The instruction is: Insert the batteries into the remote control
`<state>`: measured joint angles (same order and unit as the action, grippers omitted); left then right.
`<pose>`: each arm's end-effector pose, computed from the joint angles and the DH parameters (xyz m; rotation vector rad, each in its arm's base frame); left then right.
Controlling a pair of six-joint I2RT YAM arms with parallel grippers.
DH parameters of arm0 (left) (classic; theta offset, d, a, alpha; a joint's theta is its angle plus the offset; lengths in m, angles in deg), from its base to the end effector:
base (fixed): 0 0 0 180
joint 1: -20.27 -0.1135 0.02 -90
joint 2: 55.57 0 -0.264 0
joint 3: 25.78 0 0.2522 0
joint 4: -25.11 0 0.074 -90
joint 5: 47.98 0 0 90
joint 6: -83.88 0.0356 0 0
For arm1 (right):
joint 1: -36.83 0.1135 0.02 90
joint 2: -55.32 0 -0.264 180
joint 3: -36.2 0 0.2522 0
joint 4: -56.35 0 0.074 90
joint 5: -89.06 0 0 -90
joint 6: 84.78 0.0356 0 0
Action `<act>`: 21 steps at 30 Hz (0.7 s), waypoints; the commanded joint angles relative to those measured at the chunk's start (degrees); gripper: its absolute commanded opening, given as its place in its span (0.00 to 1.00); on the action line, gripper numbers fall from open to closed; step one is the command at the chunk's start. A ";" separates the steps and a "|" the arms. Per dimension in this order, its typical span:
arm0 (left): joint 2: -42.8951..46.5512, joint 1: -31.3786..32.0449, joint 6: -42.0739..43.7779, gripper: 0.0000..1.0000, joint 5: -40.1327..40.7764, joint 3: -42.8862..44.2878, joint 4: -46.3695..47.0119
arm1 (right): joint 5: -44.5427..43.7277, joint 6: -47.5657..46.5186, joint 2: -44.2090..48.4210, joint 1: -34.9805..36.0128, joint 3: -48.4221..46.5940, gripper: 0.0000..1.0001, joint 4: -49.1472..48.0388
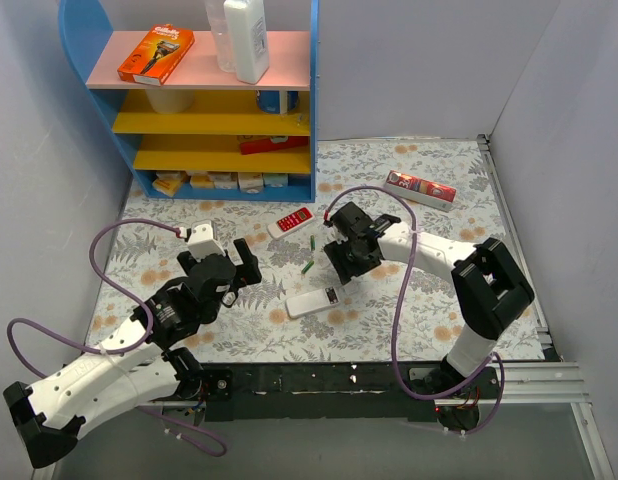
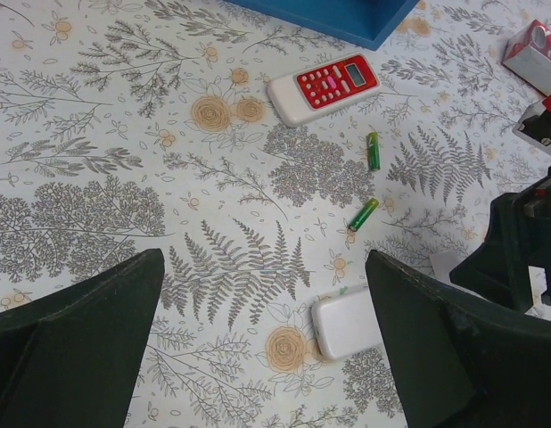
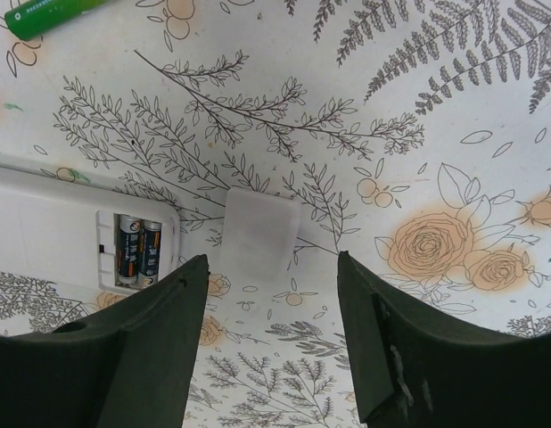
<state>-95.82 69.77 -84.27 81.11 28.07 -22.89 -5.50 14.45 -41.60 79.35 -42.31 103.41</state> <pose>0.1129 -0.0976 0.2860 -0.8800 1.8936 -0.6497 0.2500 0.2254 0.1963 -0.7560 2.6107 0.1605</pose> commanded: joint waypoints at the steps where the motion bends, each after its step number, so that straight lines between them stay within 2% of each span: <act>1: 0.26 -0.28 0.98 0.98 3.27 -0.28 -1.01 | -0.72 4.56 -1.16 0.89 1.12 0.66 0.28; 21: 0.35 -1.59 1.07 0.98 1.87 -0.72 -0.57 | -6.51 7.29 -5.47 3.09 1.91 0.60 0.36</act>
<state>-95.86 68.74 -83.88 81.94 27.79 -23.20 -8.77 20.57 -45.38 82.02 -40.48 103.28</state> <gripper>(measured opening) 0.981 0.620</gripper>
